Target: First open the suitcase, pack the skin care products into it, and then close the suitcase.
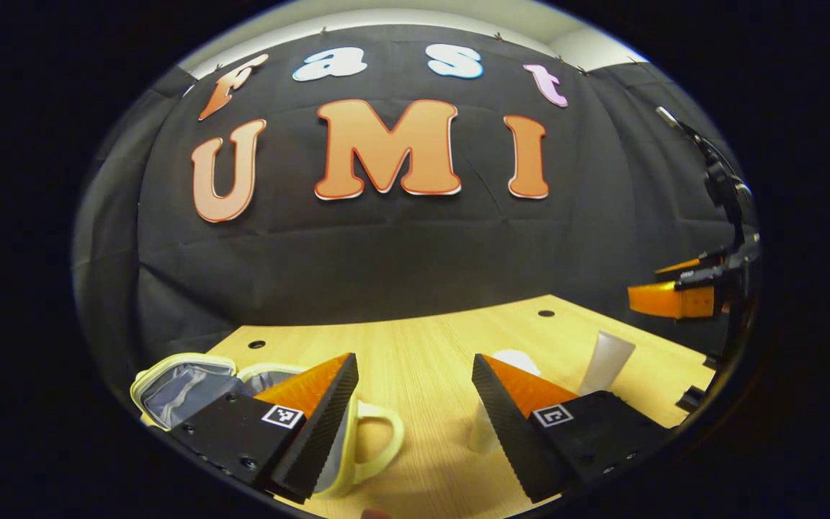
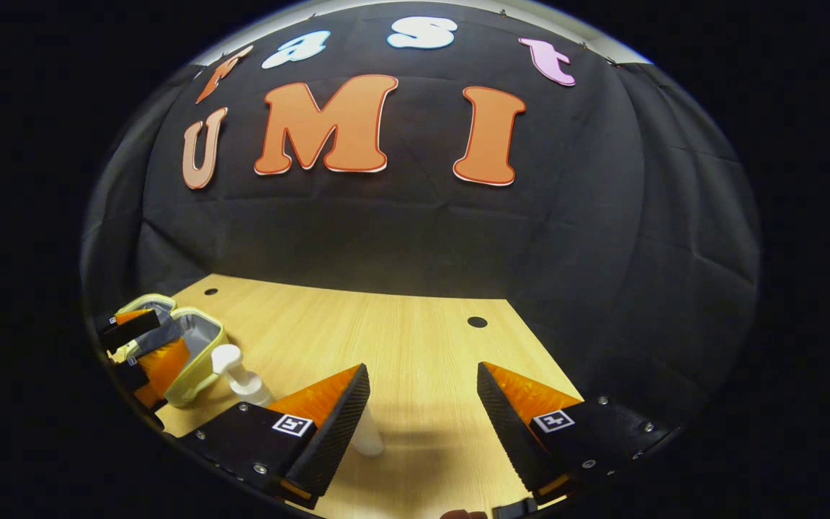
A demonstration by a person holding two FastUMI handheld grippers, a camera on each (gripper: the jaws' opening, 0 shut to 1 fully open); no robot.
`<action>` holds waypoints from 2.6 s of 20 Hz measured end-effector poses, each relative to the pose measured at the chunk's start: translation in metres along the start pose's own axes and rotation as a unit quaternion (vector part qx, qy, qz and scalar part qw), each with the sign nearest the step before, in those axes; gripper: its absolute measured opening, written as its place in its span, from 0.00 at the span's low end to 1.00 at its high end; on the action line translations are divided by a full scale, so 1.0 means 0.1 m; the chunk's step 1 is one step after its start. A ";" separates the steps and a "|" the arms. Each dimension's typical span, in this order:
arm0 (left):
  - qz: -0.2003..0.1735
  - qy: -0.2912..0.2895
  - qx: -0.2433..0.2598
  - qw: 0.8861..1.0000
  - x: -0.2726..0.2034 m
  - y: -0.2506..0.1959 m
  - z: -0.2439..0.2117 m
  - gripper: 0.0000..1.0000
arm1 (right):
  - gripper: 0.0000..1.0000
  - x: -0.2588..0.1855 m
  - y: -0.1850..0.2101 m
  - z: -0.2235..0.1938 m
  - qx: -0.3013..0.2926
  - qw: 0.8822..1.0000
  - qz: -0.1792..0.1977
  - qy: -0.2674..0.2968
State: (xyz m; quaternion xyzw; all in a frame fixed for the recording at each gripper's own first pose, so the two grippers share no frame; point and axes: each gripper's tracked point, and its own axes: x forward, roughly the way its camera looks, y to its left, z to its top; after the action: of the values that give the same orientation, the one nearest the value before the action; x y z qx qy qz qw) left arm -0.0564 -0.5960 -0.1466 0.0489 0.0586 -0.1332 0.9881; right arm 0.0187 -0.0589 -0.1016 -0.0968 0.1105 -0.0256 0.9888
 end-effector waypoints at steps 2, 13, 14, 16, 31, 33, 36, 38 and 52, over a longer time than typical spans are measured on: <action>-0.012 0.013 0.011 1.000 0.01 -0.20 -0.19 0.99 | 0.95 0.03 -0.04 -0.09 0.003 1.000 0.004 0.009; -0.023 0.102 0.018 0.994 0.57 -0.79 -1.07 1.00 | 0.95 0.15 -0.22 -0.37 0.009 0.999 0.001 0.033; -0.016 0.107 0.019 0.994 0.64 -0.79 -1.12 1.00 | 0.96 0.15 -0.23 -0.42 0.010 0.999 0.000 0.038; -0.026 0.113 0.008 0.993 0.74 -0.89 -1.20 0.99 | 0.96 0.13 -0.22 -0.48 0.013 0.999 0.001 0.048; -0.036 0.116 -0.003 0.993 -0.15 -0.08 -0.15 0.59 | 0.95 0.02 0.55 -1.00 0.013 0.994 0.070 0.086; -0.023 0.116 0.002 0.993 -0.24 0.10 -0.10 0.59 | 0.96 0.12 0.61 -1.09 0.017 0.992 0.073 0.100; -0.003 0.122 -0.012 0.992 -0.38 0.30 -0.09 0.59 | 0.95 0.30 0.64 -1.25 0.018 0.990 0.077 0.115; 0.007 0.126 -0.026 0.992 -0.44 0.40 -0.14 0.59 | 0.93 0.39 0.65 -1.32 0.007 0.990 0.077 0.119; 0.018 0.160 -0.058 0.985 -0.68 0.86 -0.24 0.60 | 0.45 0.48 0.87 -1.38 0.011 0.987 0.086 0.137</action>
State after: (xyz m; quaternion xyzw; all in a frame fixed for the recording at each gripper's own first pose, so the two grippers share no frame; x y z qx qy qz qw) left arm -0.1010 -0.4932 -0.1541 0.0128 0.2229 -0.1024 0.9694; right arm 0.0369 -0.0026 -0.2607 -0.0711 0.2527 0.0455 0.9638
